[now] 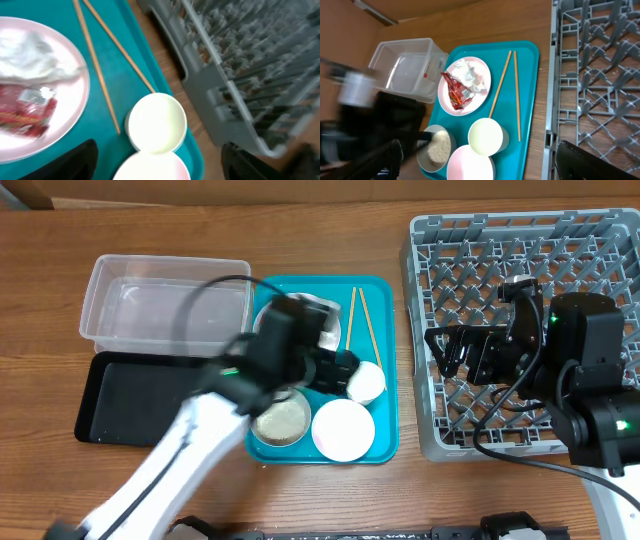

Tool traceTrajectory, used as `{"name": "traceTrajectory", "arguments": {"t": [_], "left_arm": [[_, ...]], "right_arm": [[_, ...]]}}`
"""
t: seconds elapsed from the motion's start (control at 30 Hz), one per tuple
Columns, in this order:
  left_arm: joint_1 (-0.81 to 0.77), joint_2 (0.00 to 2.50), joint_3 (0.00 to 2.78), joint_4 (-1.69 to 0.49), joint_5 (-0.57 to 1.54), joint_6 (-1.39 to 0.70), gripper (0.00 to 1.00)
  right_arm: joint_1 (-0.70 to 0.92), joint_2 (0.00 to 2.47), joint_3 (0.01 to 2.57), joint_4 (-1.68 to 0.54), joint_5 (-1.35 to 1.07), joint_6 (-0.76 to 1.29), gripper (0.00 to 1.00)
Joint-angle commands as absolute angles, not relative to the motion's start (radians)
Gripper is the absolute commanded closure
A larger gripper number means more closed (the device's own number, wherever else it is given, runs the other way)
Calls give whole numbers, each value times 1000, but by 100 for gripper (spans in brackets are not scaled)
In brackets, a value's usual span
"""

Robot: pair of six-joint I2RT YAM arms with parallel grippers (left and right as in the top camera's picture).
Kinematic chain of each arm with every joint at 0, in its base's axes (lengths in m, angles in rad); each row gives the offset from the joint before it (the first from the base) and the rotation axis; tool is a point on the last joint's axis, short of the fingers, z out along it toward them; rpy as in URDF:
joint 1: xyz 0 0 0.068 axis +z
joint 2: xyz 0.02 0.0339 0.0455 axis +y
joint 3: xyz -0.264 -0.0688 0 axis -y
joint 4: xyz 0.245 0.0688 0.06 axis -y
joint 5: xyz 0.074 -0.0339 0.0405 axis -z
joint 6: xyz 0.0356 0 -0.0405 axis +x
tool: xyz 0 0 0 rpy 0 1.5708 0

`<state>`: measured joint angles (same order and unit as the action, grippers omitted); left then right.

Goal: Sort waste into correct bins and load items into the dishwasher
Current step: 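Grasp the white cup on the teal tray with the left gripper, then hand the white cup from the left gripper to the right gripper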

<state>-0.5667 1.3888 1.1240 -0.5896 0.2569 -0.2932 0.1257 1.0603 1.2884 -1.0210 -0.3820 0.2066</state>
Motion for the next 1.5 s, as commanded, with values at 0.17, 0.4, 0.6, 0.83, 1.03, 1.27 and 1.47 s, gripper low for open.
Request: {"name": "traceTrajectory", "arguments": {"t": [0.17,0.4,0.6,0.83,1.03,1.27,1.47], "left_arm": [[-667,1668,1136,-466,-36,-391,43],[-666,1725,1136,-447,-11,-400,73],[-632,1670,1203,-506,79,-406,96],[-444,1533,1397,-776,271,-421,96],[-193,1504,1407,-789,941,-327,96],[-65,1522,1389,-785,1494,-244,96],[-97,1522,1389,-788,1581,-239,96]], "right_arm": [[124,1050,1316,-1053,-368,222,0],[124,1050,1316,-1068,-368,222,0],[124,1050,1316,-1073,-368,222,0],[124,1050,1316,-1071,-369,222,0],[124,1050,1306,-1042,-492,177,1],[124,1065,1242,-880,-902,74,1],[146,1113,1242,-748,-1091,98,2]]}}
